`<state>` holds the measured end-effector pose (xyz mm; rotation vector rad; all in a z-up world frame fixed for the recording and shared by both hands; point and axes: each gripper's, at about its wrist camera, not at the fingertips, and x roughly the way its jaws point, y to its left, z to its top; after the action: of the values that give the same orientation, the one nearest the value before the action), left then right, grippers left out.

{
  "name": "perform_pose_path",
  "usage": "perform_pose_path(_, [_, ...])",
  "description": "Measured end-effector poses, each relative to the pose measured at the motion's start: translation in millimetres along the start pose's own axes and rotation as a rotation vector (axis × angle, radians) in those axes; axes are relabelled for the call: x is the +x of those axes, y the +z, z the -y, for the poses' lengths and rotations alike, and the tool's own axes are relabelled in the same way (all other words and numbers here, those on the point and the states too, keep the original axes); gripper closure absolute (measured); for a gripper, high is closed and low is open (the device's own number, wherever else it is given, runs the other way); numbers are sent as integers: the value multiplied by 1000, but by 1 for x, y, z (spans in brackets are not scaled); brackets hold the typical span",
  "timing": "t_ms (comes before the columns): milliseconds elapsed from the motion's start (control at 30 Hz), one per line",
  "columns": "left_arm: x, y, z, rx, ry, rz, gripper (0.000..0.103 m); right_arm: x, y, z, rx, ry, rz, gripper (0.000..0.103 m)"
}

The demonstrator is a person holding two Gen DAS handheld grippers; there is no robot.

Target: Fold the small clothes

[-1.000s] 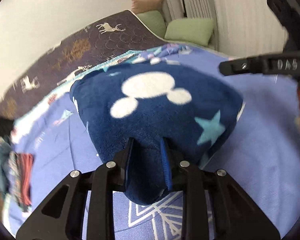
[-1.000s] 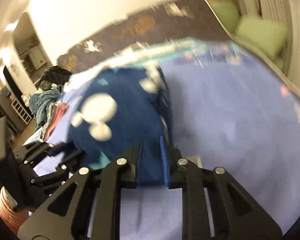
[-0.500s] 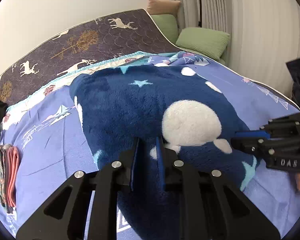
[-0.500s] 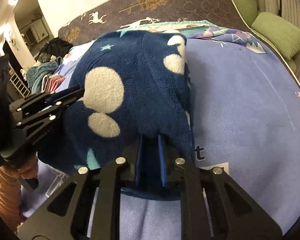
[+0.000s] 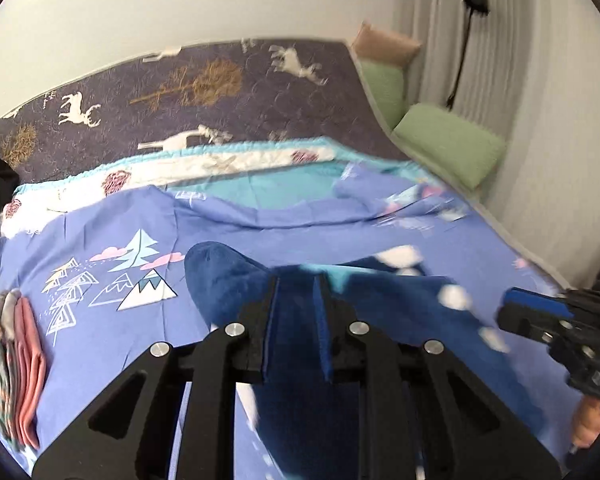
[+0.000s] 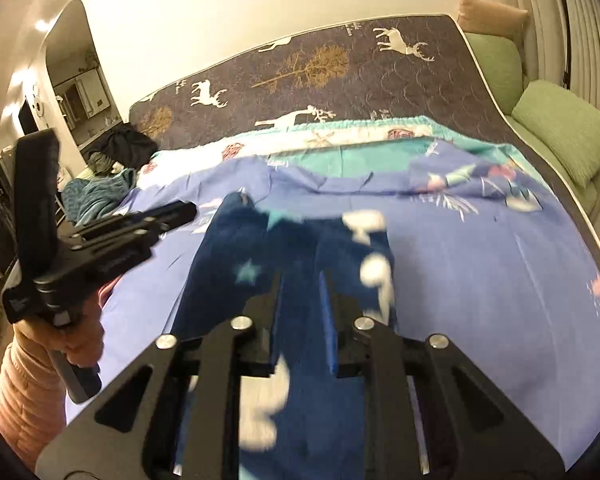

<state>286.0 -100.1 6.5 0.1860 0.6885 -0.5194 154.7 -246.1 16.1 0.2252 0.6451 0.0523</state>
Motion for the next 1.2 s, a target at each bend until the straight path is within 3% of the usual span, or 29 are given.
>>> perform_pose_path(67, [60,-11,-3,29,57,-160,84,35,2,8,27,-5,-60,79])
perform_pose_path(100, [79,-21,-2,60,64,-195,84,51,-1,13,37,-12,-108,76])
perform_pose_path(133, [86,-33,8,145,101,-129,85,85,-13,24,49,-27,-221,76])
perform_pose_path(200, [83,-32,16,138,122,-122,85,110,-32,36,31,15,-216,76])
perform_pose_path(300, [82,-34,16,172,116,-114,85,103,-33,41,61,38,-202,76])
perform_pose_path(433, [72,-33,14,169,110,-75,85,100,-33,28,6,-17,-186,76])
perform_pose_path(600, [39,-18,-8,67,40,-14,81,83,-35,27,-8,-22,-140,76])
perform_pose_path(700, [22,-17,-23,2,69,41,66,55,-35,42,84,-9,-127,69])
perform_pose_path(733, [25,-20,-26,-2,59,28,58,41,-37,48,131,-12,-138,60])
perform_pose_path(800, [45,-30,-24,21,30,-52,50,17,-45,58,194,-10,-140,58])
perform_pose_path(867, [68,-44,-14,82,79,-52,48,-5,-53,59,182,-8,-114,58])
perform_pose_path(933, [73,-40,-17,5,59,-69,48,-14,-57,46,116,-7,-92,58])
perform_pose_path(1000, [70,-37,-8,54,112,-76,48,0,-64,39,97,17,-168,57])
perform_pose_path(1033, [66,-37,-3,91,146,-70,48,22,-76,38,110,5,-249,55])
perform_pose_path(1100, [45,-35,1,127,194,-53,48,28,-81,44,132,23,-243,53])
perform_pose_path(1200, [-4,-40,4,143,134,23,47,1,-82,62,267,59,-216,50])
